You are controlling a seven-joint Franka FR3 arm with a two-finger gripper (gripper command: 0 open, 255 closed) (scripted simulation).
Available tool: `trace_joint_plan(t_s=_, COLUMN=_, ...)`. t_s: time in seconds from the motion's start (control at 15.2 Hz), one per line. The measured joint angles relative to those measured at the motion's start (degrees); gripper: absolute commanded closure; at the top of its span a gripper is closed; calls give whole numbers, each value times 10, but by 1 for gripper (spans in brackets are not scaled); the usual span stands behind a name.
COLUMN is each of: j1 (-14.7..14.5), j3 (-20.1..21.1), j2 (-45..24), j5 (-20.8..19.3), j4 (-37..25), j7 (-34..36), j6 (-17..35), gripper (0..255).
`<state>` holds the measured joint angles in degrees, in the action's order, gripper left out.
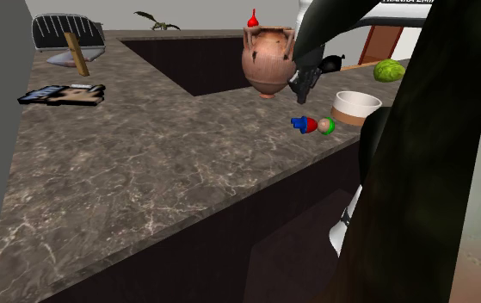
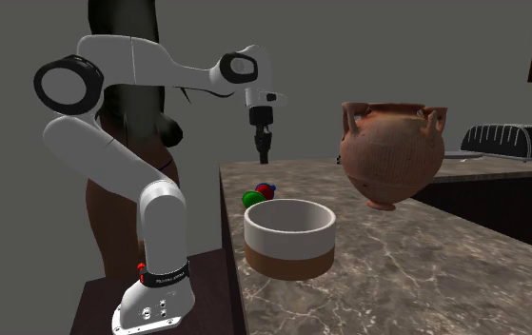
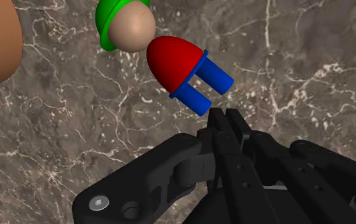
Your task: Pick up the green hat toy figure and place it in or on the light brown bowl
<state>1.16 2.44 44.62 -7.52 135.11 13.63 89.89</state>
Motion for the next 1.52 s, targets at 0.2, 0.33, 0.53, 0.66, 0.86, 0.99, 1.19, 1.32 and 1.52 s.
trace_joint_plan(t_s=0.2, j1=0, j3=0, j2=0, j5=0, j4=0, j7=0, j6=0, gripper=255)
trace_joint_plan(t_s=0.33, j1=0, j3=0, j2=0, j5=0, j4=0, j7=0, j6=0, gripper=0)
trace_joint_plan(t_s=0.53, j1=2, j3=-17, j2=22, j5=-2, j4=21, j7=-17, j6=-3, gripper=0)
trace_joint_plan(t_s=0.66, j1=7, j3=-45, j2=44, j5=-7, j4=45, j7=-42, j6=-3, gripper=0)
trace_joint_plan(t_s=0.86, j1=17, j3=-89, j2=77, j5=-19, j4=84, j7=-83, j6=-3, gripper=0)
trace_joint_plan(t_s=0.99, j1=27, j3=-120, j2=107, j5=-30, j4=110, j7=-111, j6=-11, gripper=0)
trace_joint_plan(t_s=1.19, j1=37, j3=-153, j2=127, j5=-45, j4=138, j7=-140, j6=-9, gripper=0)
trace_joint_plan(t_s=1.32, j1=40, j3=-160, j2=133, j5=-49, j4=153, j7=-144, j6=0, gripper=0)
trace_joint_plan(t_s=1.52, j1=42, j3=-163, j2=139, j5=-53, j4=176, j7=-143, j6=16, gripper=0)
